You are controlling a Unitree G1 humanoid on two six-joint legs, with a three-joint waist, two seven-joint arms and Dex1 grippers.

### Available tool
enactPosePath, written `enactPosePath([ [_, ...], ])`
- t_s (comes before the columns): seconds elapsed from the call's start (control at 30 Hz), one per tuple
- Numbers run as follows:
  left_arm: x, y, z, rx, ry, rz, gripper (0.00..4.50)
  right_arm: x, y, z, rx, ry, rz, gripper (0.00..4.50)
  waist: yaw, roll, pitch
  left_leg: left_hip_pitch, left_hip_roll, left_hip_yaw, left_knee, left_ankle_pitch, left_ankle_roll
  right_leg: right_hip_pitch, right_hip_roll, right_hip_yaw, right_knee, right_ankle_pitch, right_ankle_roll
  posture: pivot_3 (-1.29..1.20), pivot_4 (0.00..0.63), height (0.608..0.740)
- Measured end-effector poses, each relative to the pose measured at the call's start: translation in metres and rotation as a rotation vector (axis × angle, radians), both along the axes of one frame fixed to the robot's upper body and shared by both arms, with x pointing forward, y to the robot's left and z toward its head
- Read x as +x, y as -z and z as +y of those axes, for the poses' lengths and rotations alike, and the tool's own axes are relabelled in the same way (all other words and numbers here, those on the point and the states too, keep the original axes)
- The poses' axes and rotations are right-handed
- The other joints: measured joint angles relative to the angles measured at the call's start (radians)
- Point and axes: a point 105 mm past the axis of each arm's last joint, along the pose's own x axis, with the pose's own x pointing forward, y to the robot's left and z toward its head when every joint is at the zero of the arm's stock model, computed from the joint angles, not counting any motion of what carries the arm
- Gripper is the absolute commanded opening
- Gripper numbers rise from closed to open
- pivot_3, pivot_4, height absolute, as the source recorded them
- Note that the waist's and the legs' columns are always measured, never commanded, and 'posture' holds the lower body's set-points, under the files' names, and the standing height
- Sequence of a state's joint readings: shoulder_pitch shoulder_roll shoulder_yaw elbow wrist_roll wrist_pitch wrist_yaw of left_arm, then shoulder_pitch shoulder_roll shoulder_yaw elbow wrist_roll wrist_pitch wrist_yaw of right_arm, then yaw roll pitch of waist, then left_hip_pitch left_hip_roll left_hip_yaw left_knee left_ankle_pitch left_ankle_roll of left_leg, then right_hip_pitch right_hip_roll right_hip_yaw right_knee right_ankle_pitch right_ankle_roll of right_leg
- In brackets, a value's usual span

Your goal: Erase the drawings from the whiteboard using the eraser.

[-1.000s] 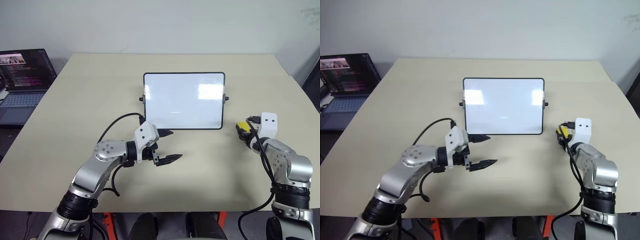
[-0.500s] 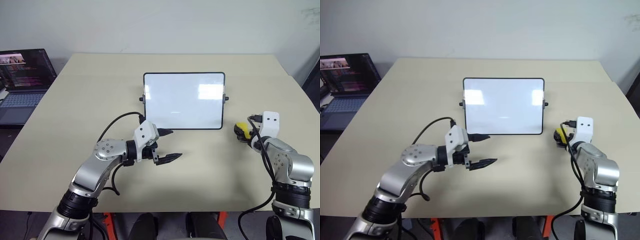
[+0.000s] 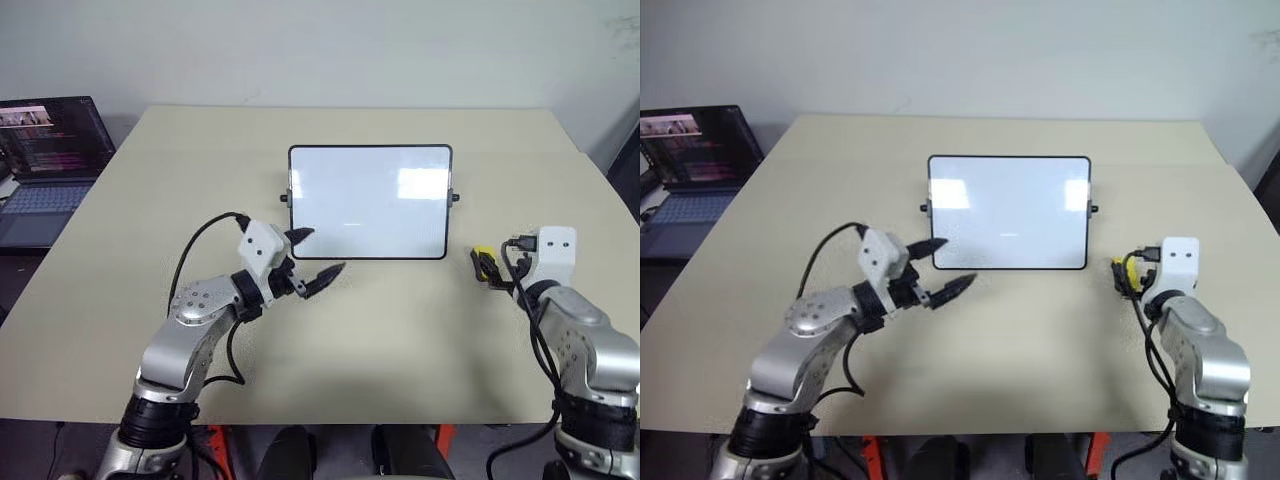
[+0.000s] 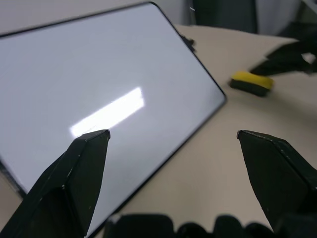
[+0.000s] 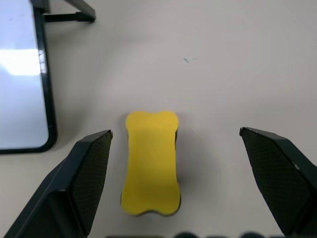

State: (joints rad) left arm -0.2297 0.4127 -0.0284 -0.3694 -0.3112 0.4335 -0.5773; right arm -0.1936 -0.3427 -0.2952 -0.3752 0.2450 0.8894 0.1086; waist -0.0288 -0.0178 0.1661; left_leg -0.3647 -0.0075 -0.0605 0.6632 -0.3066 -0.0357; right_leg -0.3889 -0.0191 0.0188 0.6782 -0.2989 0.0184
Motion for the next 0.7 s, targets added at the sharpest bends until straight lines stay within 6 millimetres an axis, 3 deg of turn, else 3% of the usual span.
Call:
enactPosePath([
  [0.17,-0.003,0.023,0.02,-0.018,-0.226,0.024,4.5,-0.014,0.002,0.006,0.01,-0.024,-0.077,4.46,-0.001,0.0,0.0,0.001,0.0,0.0,0.0,0.0,0.0,0.0,0.0,0.0,0.001,0.0,0.0,0.0,0.15,0.74],
  [0.4,-0.026,0.059,0.044,-0.09,-0.485,0.107,4.5,-0.048,0.01,0.02,0.016,-0.048,-0.186,4.46,0.003,0.0,-0.001,0.001,0.0,0.0,0.0,0.0,0.0,0.001,0.0,0.0,0.0,-0.001,0.001,0.0,0.15,0.74],
  [0.6,-0.05,0.074,0.051,-0.131,-0.613,0.147,4.5,-0.075,0.024,0.031,0.02,-0.064,-0.224,4.46,0.003,0.0,-0.001,0.002,0.0,0.0,0.0,0.0,0.0,0.001,0.0,0.0,0.0,-0.001,0.001,0.0,0.15,0.74],
  [0.7,-0.056,0.076,0.047,-0.135,-0.62,0.143,4.5,-0.08,0.021,0.036,0.006,-0.075,-0.274,4.46,0.003,0.0,-0.001,0.002,0.0,0.0,0.0,0.0,0.0,0.002,0.0,0.0,0.0,-0.001,0.001,0.0,0.15,0.74],
])
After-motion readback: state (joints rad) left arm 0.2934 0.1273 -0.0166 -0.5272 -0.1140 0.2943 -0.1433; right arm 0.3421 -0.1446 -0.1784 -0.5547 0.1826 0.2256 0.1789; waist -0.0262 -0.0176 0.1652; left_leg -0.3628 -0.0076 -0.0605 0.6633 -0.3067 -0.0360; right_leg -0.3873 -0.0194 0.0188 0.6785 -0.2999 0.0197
